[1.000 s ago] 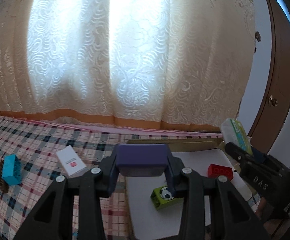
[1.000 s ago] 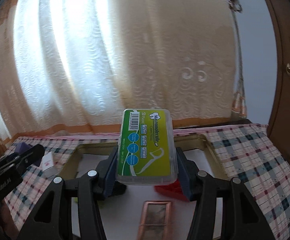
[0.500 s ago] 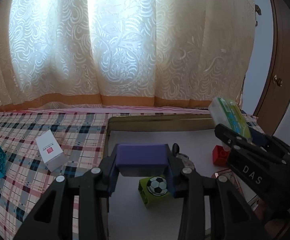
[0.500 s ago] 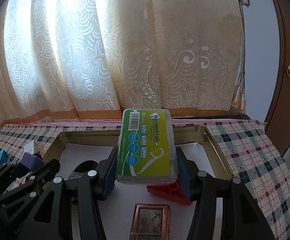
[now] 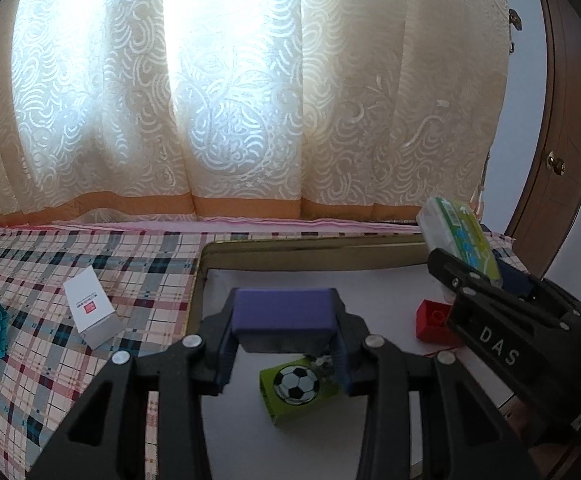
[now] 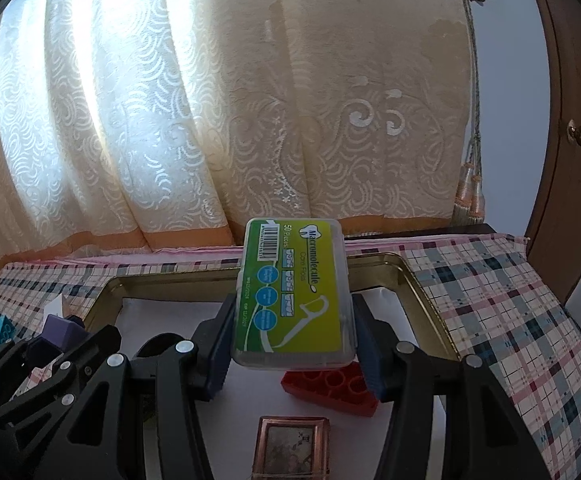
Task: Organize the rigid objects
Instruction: 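Carry the purple block and green floss box over the gold tin tray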
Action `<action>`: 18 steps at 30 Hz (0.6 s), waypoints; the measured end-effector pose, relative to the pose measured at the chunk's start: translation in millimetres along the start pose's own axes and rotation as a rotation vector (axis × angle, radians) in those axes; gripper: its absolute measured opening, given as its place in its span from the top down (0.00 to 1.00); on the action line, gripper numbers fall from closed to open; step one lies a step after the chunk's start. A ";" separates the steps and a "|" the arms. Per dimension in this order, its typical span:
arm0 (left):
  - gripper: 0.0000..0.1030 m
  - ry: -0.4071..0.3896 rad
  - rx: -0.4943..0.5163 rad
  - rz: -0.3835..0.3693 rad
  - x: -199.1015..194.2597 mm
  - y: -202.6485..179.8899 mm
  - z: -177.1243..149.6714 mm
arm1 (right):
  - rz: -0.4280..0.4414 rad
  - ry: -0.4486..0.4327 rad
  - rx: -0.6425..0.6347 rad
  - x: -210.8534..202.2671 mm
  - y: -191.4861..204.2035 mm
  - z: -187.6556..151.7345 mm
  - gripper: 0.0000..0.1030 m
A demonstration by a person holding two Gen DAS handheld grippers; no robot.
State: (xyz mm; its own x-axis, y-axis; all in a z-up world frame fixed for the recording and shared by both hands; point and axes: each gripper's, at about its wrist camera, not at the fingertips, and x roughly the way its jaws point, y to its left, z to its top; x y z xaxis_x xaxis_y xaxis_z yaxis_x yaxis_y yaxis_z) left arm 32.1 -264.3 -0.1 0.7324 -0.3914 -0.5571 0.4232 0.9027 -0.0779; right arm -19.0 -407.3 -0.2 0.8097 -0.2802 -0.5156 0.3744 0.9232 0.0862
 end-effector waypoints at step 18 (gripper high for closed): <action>0.62 0.056 0.055 0.067 13.1 -9.6 -13.0 | 0.023 0.113 -0.013 18.9 11.8 -7.6 0.45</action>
State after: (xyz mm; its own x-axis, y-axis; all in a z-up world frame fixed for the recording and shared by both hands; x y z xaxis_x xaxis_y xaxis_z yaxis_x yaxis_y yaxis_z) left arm 30.8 -275.8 -17.4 0.7296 -0.3183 -0.6053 0.4042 0.9146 0.0062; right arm -2.7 -399.7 -15.4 0.7612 -0.2284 -0.6069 0.3502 0.9325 0.0884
